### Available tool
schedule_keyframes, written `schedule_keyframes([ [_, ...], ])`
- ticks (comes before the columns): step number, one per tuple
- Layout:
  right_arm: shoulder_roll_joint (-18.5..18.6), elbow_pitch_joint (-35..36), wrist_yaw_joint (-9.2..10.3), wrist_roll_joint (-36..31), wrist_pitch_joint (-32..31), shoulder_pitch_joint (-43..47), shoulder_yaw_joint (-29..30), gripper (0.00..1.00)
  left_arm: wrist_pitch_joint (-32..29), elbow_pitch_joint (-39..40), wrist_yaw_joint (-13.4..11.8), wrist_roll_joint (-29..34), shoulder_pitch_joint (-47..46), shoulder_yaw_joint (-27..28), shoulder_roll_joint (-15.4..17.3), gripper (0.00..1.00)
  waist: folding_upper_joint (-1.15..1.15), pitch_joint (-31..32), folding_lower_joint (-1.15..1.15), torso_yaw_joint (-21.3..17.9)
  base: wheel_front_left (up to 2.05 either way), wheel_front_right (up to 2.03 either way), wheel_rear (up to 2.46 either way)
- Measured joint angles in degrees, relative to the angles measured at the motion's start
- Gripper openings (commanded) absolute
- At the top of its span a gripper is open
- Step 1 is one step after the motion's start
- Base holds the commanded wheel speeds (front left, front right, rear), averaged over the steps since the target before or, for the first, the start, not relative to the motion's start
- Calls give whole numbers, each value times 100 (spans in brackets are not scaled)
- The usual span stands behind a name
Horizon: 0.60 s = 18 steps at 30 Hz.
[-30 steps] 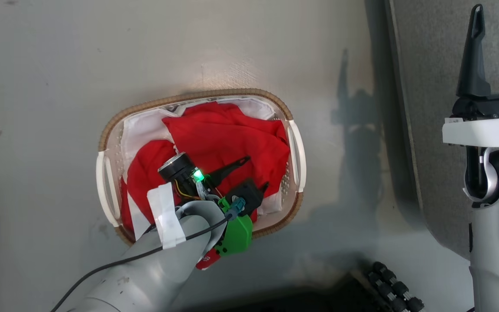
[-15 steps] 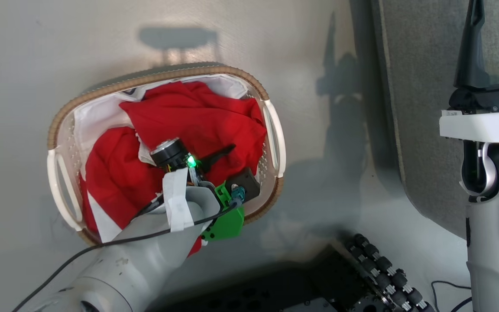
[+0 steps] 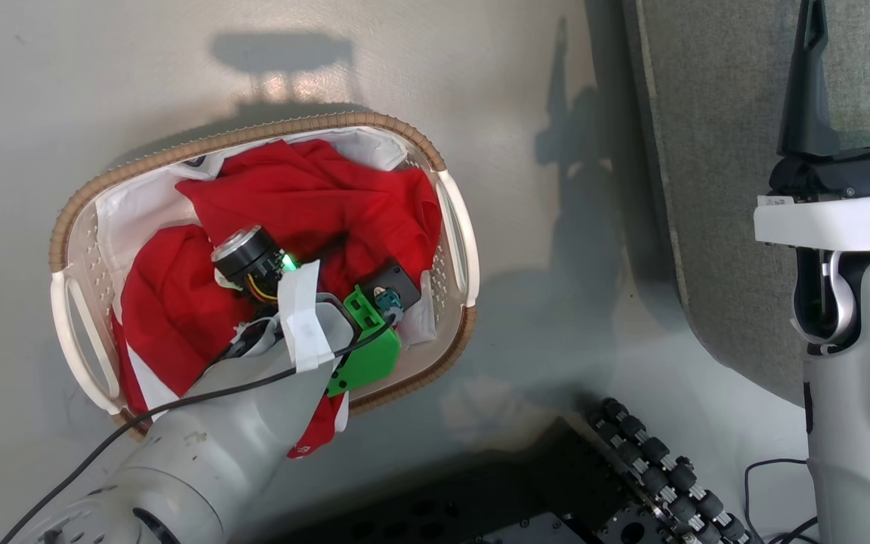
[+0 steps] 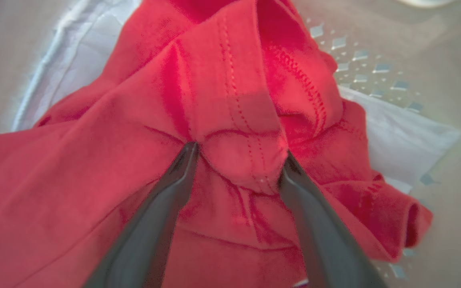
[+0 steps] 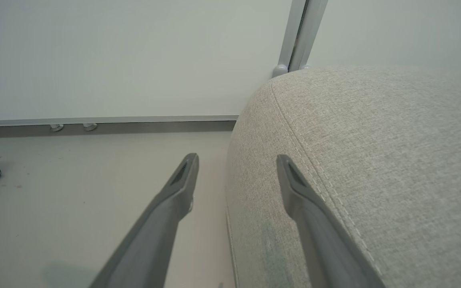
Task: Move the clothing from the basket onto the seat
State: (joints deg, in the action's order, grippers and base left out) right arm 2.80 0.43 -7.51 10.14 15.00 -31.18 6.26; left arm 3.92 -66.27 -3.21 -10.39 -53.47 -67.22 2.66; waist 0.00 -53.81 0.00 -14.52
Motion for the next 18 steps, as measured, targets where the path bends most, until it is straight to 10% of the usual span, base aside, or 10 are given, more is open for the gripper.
schedule_keyframes([
  [2, 1, -11, 0, 0, 0, 2, -1, 100, -35, 7, -13, -81, 1, 10, 0, 4, 0, 13, 0, 0, 0, 0, 0],
  [3, 0, -19, 0, 1, 0, 2, -1, 100, -37, 22, -15, -110, 1, 3, 1, 0, 0, 23, 0, 1, 0, 0, 0],
  [18, -1, -290, 0, -87, 0, 134, 71, 100, 837, 235, 146, -890, 217, 308, 4, 0, 0, 602, 0, 231, 0, 0, 0],
])
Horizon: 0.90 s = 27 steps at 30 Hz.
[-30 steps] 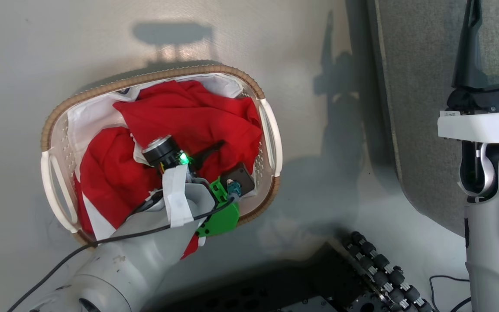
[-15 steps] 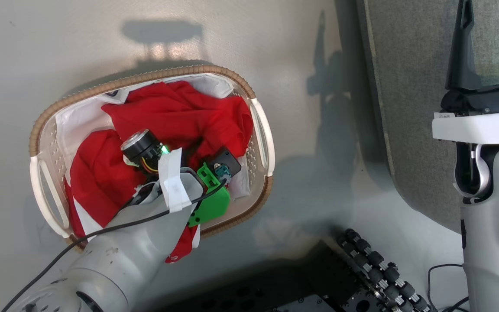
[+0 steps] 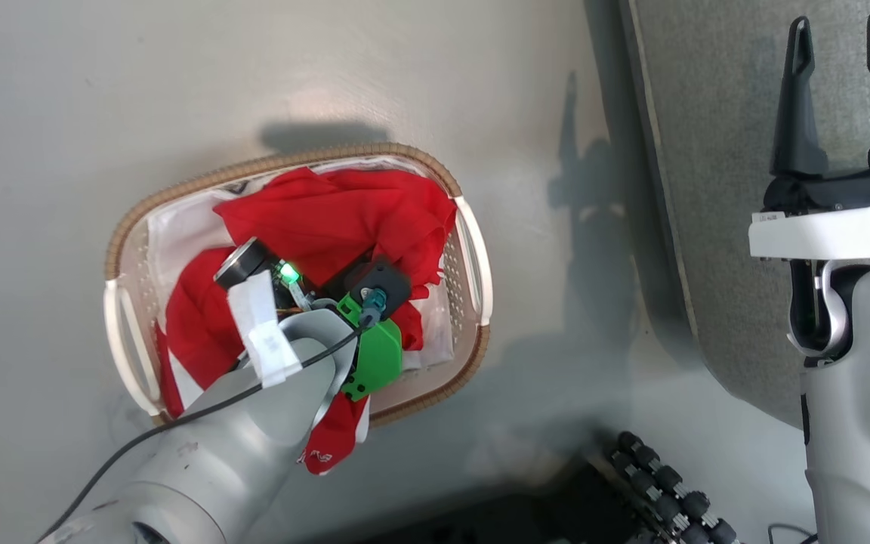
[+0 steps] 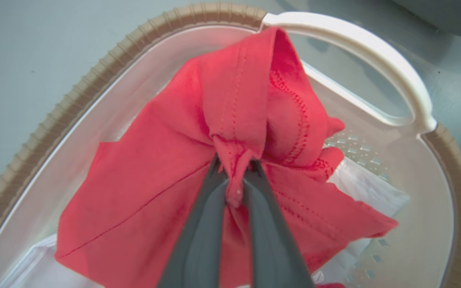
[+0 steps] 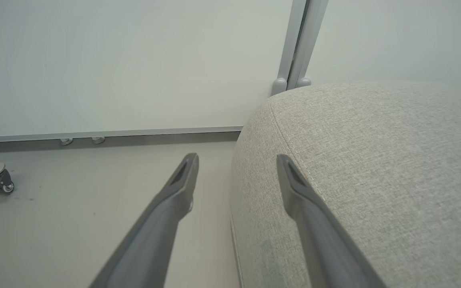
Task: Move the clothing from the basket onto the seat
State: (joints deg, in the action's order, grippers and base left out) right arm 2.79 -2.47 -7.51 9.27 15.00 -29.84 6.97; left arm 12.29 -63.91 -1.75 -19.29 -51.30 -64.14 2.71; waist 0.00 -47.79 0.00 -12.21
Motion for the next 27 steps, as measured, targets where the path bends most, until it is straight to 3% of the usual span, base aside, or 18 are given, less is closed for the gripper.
schedule_keyframes([
  [7, -1, -149, -1, -169, 0, 285, 94, 100, 249, 482, -29, -345, 318, 358, 71, 0, 0, 566, 0, 176, 0, 0, 0],
  [18, -2, -479, -1, -444, 0, 982, 178, 100, 274, 2391, -186, -321, 1108, 712, 820, 0, 0, 1708, 0, 422, 0, 0, 0],
  [27, -2, -727, -1, -533, 0, 1636, 77, 100, 37, 3487, -230, -397, 1120, 893, 1365, 0, 0, 2807, 1, 616, 0, 0, 0],
])
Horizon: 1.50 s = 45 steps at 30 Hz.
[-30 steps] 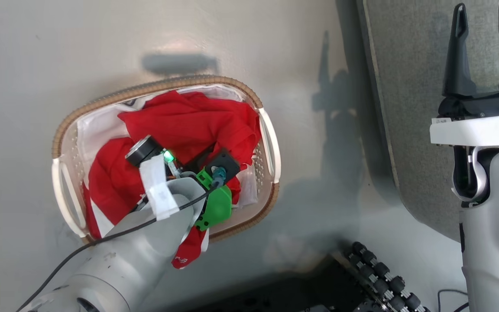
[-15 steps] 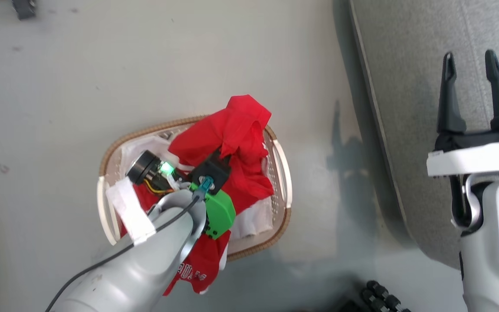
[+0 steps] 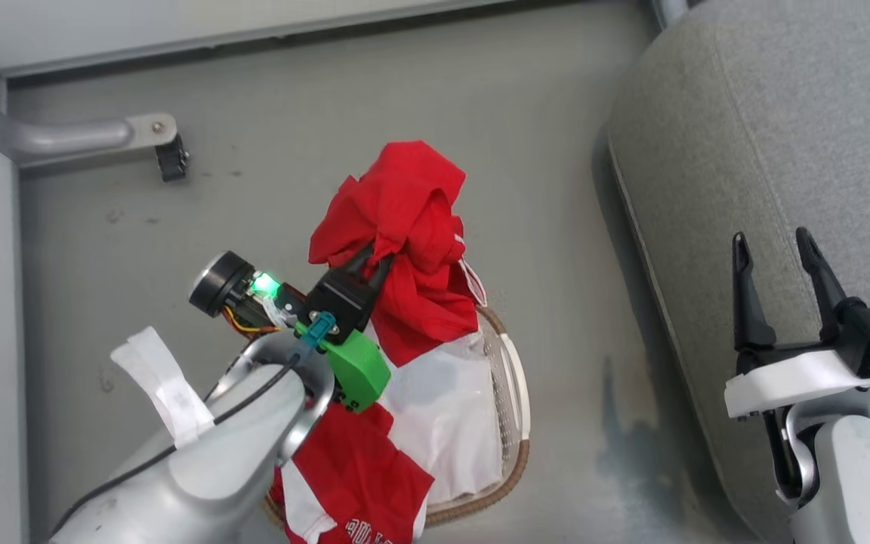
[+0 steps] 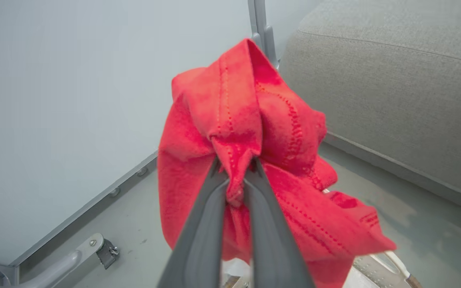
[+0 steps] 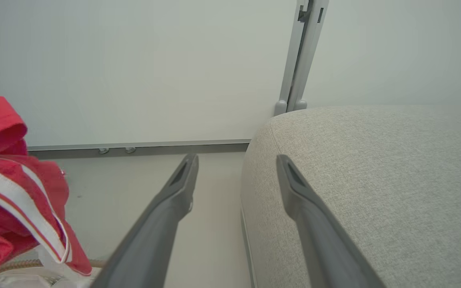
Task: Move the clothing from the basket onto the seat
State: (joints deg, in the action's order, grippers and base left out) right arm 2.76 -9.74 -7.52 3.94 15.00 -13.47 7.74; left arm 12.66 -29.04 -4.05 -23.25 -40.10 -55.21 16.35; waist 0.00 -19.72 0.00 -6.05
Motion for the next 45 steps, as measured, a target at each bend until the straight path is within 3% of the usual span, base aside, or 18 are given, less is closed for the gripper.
schedule_keyframes([
  [9, 1, -145, 0, 19, 0, 300, -361, 100, -656, 765, 151, -19, -643, 144, 542, 0, 0, 1033, 0, 181, 0, 0, 0],
  [20, 2, -211, 0, 115, 0, 512, -947, 100, -1160, 1191, 515, -119, -1372, 189, 665, 0, 0, 1858, 0, 337, 0, 0, 0],
  [32, -1, -219, 0, 154, 0, 137, -2470, 100, -1358, 1304, 738, -51, -1947, -3, 293, 0, 0, 2077, 0, 503, 0, 0, 0],
  [43, 0, -657, 0, -140, 0, -766, -2425, 100, -1337, 1603, 738, -112, -1960, -167, 62, 0, 0, 2127, 0, 740, 0, 0, 0],
  [44, 0, -705, 0, -151, 0, -813, -2415, 60, -1326, 1637, 738, -120, -1936, -178, 56, 0, 0, 2130, 0, 756, 0, 0, 0],
  [45, 0, -757, 0, -151, 0, -862, -2396, 43, -1310, 1684, 736, -127, -1898, -194, 55, 0, 0, 2133, 0, 777, 0, 0, 0],
])
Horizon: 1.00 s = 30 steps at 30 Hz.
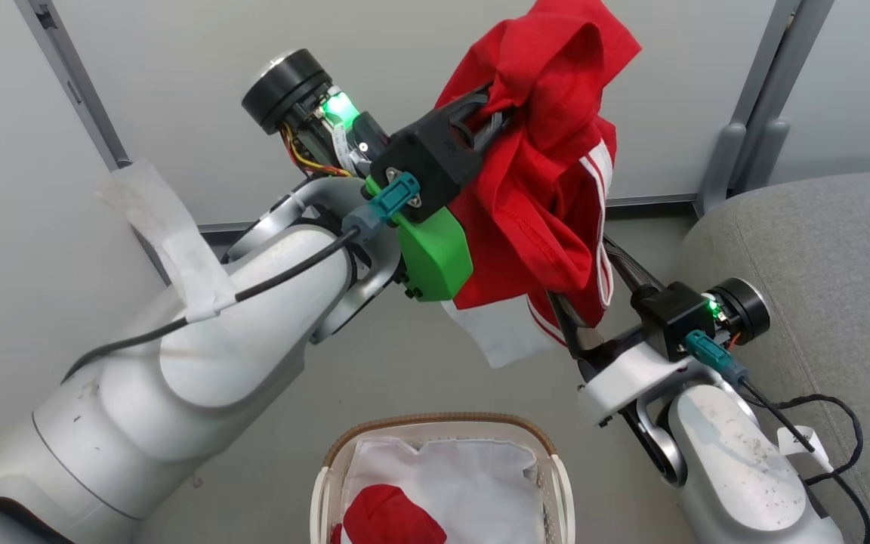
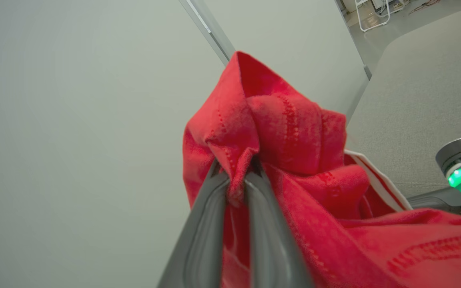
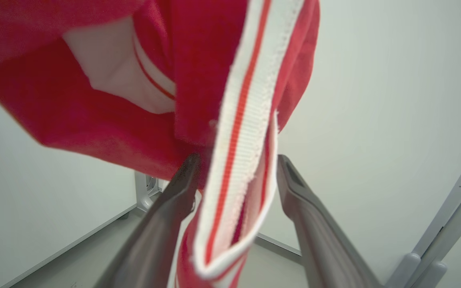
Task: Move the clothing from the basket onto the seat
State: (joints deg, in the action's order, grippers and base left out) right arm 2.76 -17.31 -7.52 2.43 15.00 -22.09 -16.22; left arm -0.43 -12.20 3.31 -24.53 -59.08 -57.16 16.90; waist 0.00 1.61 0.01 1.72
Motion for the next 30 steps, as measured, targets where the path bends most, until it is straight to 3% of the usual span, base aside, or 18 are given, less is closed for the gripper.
schedule_keyframes([
  [1, -1, -54, 0, -2, 0, -38, 22, 33, 1, 41, -4, -19, 43, -7, 0, 0, 0, 5, 0, 17, 0, 0, 0],
  [3, -1, -154, 0, -5, 0, -91, 68, 0, 10, 92, -25, -52, 138, -24, 12, 0, 0, 19, 0, 43, 0, 0, 0],
  [10, 0, -385, 0, -62, 0, -93, 172, 0, 138, 250, -234, -238, 589, 24, 176, 0, 0, 68, 0, 75, 0, 0, 0],
  [11, 0, -388, 0, -62, 0, -92, 189, 0, 186, 255, -285, -304, 688, 59, 191, 15, 0, 70, 0, 71, 0, 0, 0],
  [12, 0, -387, 0, -64, 0, -92, 203, 0, 226, 252, -316, -325, 779, 66, 215, 36, 0, 72, 0, 65, 0, 0, 0],
  [13, 0, -383, 0, -68, 0, -92, 219, 0, 265, 246, -346, -338, 856, 69, 235, 77, 0, 74, 0, 59, 0, 0, 0],
  [14, 0, -375, 0, -69, 0, -93, 236, 0, 333, 232, -396, -381, 968, 92, 245, 100, 0, 75, 0, 51, 0, 0, 0],
  [19, 1, -318, -1, -97, 0, -116, 432, 0, 956, -18, -744, -555, 1652, 249, 229, 100, 0, 114, 0, 10, 0, 0, 0],
  [23, 1, -267, 0, -163, 0, -153, 631, 0, 1369, -388, -825, -799, 2387, 272, 78, 100, 0, 150, 0, 10, 0, 0, 0],
  [30, 1, -145, -1, -303, 0, -157, 928, 0, 1519, -929, -527, -1102, 3211, 219, -201, 100, 0, 170, 0, 36, 0, 0, 0],
])
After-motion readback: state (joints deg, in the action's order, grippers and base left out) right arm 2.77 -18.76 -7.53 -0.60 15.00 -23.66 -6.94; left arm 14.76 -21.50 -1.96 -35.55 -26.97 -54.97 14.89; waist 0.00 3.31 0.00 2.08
